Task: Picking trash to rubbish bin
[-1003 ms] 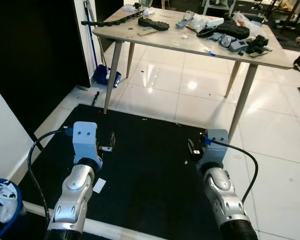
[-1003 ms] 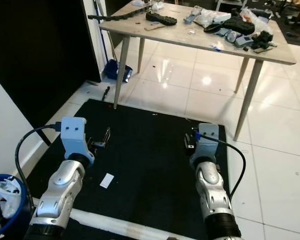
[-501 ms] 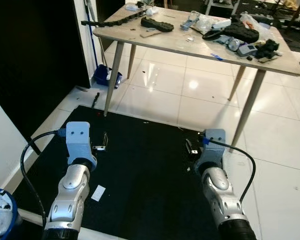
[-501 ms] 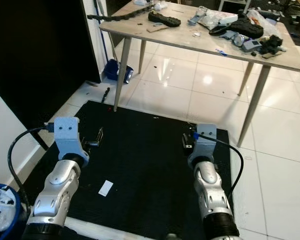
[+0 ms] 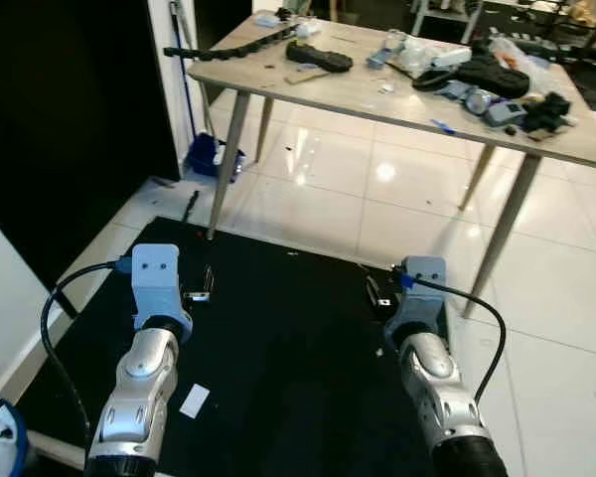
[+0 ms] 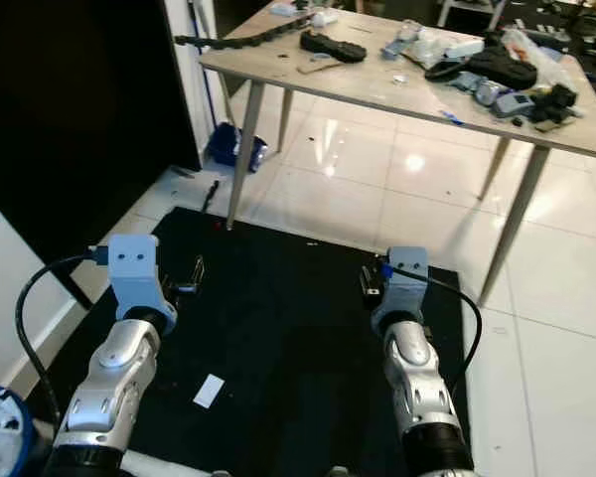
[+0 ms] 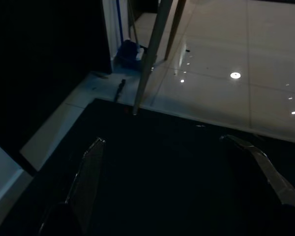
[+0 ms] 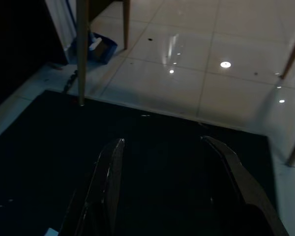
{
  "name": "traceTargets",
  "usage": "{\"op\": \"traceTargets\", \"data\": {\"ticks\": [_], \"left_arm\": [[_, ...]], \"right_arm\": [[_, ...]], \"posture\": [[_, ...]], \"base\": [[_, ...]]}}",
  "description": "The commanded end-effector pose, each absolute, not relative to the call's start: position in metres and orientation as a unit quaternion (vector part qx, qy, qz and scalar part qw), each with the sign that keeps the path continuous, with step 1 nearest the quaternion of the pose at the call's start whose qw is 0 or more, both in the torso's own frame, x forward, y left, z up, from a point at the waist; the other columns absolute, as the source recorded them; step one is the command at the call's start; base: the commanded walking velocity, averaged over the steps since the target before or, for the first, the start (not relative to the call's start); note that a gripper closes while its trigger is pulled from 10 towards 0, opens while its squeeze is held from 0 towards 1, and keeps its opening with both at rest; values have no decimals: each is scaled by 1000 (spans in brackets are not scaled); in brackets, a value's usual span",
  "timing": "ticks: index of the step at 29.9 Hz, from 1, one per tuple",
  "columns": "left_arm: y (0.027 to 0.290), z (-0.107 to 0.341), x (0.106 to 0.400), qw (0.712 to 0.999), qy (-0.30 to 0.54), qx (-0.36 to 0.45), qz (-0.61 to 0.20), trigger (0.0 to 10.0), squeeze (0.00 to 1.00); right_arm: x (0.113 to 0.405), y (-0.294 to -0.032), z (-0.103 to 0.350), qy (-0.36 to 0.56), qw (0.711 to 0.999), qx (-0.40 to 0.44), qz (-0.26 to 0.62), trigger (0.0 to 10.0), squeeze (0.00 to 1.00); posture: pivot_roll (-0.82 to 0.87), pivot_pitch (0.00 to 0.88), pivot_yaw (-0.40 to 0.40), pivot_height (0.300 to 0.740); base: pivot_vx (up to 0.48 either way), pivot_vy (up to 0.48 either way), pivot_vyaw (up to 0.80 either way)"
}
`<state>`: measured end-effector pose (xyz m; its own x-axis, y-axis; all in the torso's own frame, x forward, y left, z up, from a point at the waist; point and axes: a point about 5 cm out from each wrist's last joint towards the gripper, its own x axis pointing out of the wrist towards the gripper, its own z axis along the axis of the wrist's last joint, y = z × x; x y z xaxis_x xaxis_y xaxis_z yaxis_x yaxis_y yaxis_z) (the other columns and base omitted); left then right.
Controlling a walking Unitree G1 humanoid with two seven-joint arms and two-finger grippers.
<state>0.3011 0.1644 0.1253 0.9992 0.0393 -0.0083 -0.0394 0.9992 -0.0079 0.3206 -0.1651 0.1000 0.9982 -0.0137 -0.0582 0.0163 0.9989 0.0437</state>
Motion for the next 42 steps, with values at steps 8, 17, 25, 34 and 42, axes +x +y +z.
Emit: {"op": "traceTargets", "data": {"ticks": [8, 17, 25, 34, 42], "left_arm": [[161, 120, 300, 1000, 20, -2, 17, 10000, 0], [162, 120, 300, 1000, 21, -1, 17, 10000, 0], [161, 120, 300, 1000, 21, -1, 17, 10000, 0], [161, 120, 300, 1000, 22, -1, 16, 10000, 0], [162, 120, 301, 1000, 23, -1, 15, 10000, 0]], "right_arm": [[318, -170, 95, 42, 999, 20, -12, 10000, 0], [318, -170, 94, 43, 999, 22, -12, 10000, 0], [317, -170, 93, 45, 999, 22, -12, 10000, 0], [318, -170, 94, 45, 999, 22, -11, 10000, 0], [318, -170, 93, 45, 999, 23, -12, 10000, 0]], "posture": [[20, 147, -32, 740], [19, 150, -29, 740], [19, 150, -28, 740], [21, 151, -29, 740], [20, 151, -24, 740]], "base": [[348, 0, 0], [348, 0, 0], [350, 0, 0], [351, 0, 0], [368, 0, 0]]}}
